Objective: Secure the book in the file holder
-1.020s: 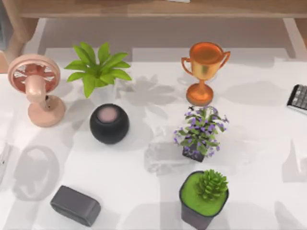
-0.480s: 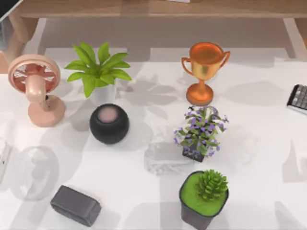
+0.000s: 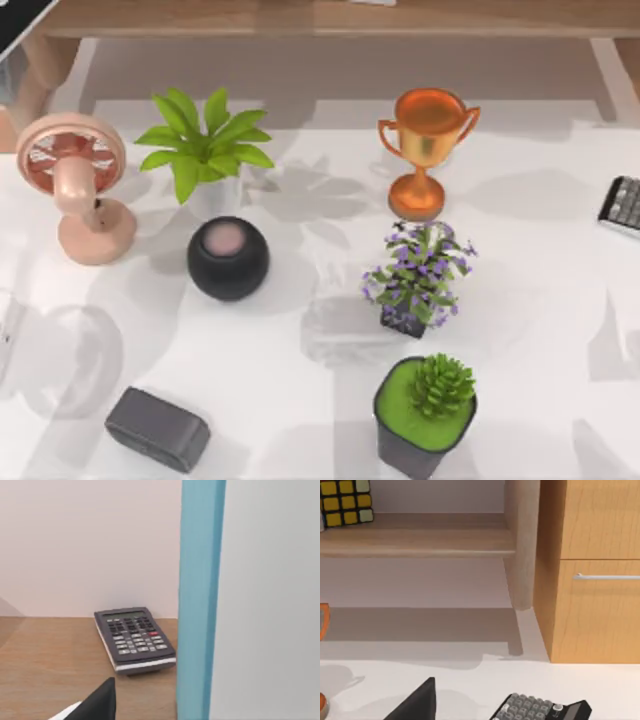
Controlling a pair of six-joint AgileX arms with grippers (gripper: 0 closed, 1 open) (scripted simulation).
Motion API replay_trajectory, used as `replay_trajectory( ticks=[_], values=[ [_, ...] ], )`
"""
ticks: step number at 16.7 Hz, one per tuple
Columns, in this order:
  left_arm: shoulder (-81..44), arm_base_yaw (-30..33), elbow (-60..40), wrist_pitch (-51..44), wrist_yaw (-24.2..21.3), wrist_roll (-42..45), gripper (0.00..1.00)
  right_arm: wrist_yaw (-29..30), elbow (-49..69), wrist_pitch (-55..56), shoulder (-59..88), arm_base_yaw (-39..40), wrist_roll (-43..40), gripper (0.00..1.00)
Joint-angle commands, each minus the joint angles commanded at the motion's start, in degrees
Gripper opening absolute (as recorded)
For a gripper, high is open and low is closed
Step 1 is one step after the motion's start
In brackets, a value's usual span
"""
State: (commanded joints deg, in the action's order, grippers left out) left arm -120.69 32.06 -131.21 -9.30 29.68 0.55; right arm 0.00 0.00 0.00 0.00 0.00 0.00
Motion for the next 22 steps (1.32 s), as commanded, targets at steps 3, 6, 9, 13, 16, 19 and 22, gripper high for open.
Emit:
replay_trajectory(
  ticks=[3, 6, 9, 13, 16, 19, 22],
  values=[
    [-1.65, -0.34, -2.62, -1.0, -0.36, -0.03, 1.0, 0.0, 0.0, 0.0, 0.0, 0.0, 0.0, 1.0],
    [-1.65, -0.34, -2.62, -1.0, -0.36, -0.03, 1.0, 0.0, 0.0, 0.0, 0.0, 0.0, 0.0, 1.0],
    [-1.65, -0.34, -2.62, -1.0, -0.36, -0.03, 0.77, 0.0, 0.0, 0.0, 0.0, 0.0, 0.0, 1.0],
    [-1.65, -0.34, -2.62, -1.0, -0.36, -0.03, 0.47, 0.0, 0.0, 0.0, 0.0, 0.0, 0.0, 1.0],
    [-1.65, -0.34, -2.62, -1.0, -0.36, -0.03, 0.25, 0.0, 0.0, 0.0, 0.0, 0.0, 0.0, 1.0],
    [-1.65, -0.34, -2.62, -1.0, -0.36, -0.03, 0.02, 0.0, 0.0, 0.0, 0.0, 0.0, 0.0, 1.0],
    [-1.65, -0.34, -2.62, -1.0, -0.36, -0.03, 0.0, 0.0, 0.0, 0.0, 0.0, 0.0, 0.0, 1.0]
  ],
)
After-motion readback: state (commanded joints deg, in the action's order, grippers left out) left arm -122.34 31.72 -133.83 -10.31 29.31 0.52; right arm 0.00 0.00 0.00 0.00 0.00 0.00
